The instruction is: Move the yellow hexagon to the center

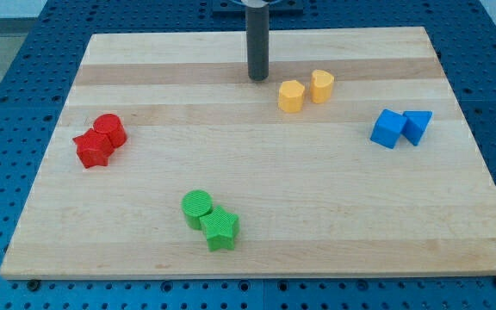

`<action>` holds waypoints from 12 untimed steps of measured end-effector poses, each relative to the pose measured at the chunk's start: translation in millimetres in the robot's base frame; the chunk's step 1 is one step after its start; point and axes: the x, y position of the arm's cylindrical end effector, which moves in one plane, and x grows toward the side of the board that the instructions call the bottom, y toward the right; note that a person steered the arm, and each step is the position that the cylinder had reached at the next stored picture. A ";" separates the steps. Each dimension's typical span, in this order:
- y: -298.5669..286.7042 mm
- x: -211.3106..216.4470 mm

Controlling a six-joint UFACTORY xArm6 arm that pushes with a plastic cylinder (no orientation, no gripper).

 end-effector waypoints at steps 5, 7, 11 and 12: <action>2.3 150.6; -39.3 -9.9; 114.8 -18.1; 116.1 1.2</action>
